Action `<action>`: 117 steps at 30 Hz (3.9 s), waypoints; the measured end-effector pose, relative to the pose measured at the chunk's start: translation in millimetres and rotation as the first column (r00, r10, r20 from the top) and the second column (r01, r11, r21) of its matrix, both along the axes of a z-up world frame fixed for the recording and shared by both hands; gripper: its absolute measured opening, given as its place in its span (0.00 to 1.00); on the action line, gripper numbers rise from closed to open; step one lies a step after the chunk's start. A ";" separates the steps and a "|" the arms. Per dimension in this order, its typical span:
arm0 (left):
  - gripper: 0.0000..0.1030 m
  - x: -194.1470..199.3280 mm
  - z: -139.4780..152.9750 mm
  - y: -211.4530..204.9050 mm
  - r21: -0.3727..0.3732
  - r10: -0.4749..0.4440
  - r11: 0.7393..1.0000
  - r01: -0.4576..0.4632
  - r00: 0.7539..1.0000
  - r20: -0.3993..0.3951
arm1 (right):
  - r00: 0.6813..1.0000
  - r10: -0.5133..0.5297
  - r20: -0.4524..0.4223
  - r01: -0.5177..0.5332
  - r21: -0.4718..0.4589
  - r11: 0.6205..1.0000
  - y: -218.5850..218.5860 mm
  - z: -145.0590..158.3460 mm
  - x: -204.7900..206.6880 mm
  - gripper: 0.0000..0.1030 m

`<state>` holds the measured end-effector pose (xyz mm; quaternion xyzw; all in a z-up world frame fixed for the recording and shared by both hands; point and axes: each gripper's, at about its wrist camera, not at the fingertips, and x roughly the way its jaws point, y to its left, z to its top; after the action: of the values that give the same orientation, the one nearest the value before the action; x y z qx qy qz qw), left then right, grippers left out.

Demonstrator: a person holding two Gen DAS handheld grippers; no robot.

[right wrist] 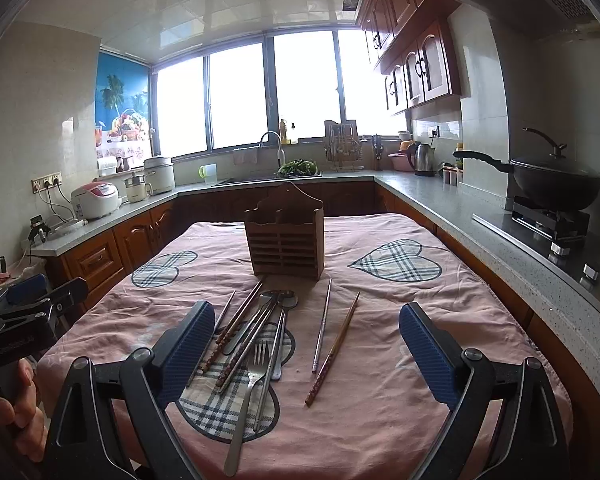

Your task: Organize utensils

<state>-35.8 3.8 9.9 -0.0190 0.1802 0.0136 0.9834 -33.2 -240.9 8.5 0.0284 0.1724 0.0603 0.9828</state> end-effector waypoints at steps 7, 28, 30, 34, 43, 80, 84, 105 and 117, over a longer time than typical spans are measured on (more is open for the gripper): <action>1.00 -2.4 -0.8 0.1 0.003 0.006 1.000 -0.006 1.000 0.006 | 1.000 0.001 0.011 -0.001 0.007 1.000 -0.3 -0.6 -2.5 0.92; 1.00 -2.9 -2.4 4.7 -0.003 0.012 1.000 -0.012 1.000 0.008 | 1.000 0.020 0.019 -0.020 -0.002 1.000 8.0 -0.1 -2.8 0.93; 1.00 -3.0 -2.5 5.0 -0.002 0.012 1.000 -0.012 1.000 0.008 | 1.000 0.023 0.018 -0.023 -0.002 1.000 8.3 -0.2 -2.8 0.93; 1.00 -2.9 -3.2 5.6 -0.003 0.011 1.000 -0.011 1.000 0.007 | 1.000 0.024 0.017 -0.024 -0.002 1.000 8.6 -0.8 -2.9 0.93; 1.00 -2.9 -4.4 6.1 -0.005 0.010 1.000 -0.009 1.000 0.005 | 0.999 0.031 0.015 -0.031 -0.003 1.000 10.5 -1.0 -2.4 0.93; 0.99 179.7 -59.1 11.1 -0.053 -0.071 0.997 0.054 0.912 -0.405 | 0.940 0.049 -0.338 -0.011 0.113 0.994 -29.8 -47.8 143.4 0.80; 0.94 211.1 -64.7 5.6 -0.041 -0.082 0.997 0.071 0.893 -0.443 | 0.910 0.080 -0.408 -0.012 0.165 0.986 -34.5 -59.9 183.5 0.54; 0.61 319.2 -107.8 -23.7 -0.048 -0.157 0.985 0.163 0.762 -0.628 | 0.786 0.148 -0.600 -0.047 0.180 0.983 -17.4 -107.3 324.2 0.31; 0.37 333.9 -122.2 -34.9 -0.013 -0.167 0.978 0.208 0.744 -0.647 | 0.776 0.099 -0.623 -0.055 0.090 0.994 -7.2 -117.1 347.0 0.15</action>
<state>298.1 -31.1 -112.3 0.0342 0.5072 -0.0741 0.8580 313.8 -248.1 -108.5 0.0723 0.4880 0.0933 0.8649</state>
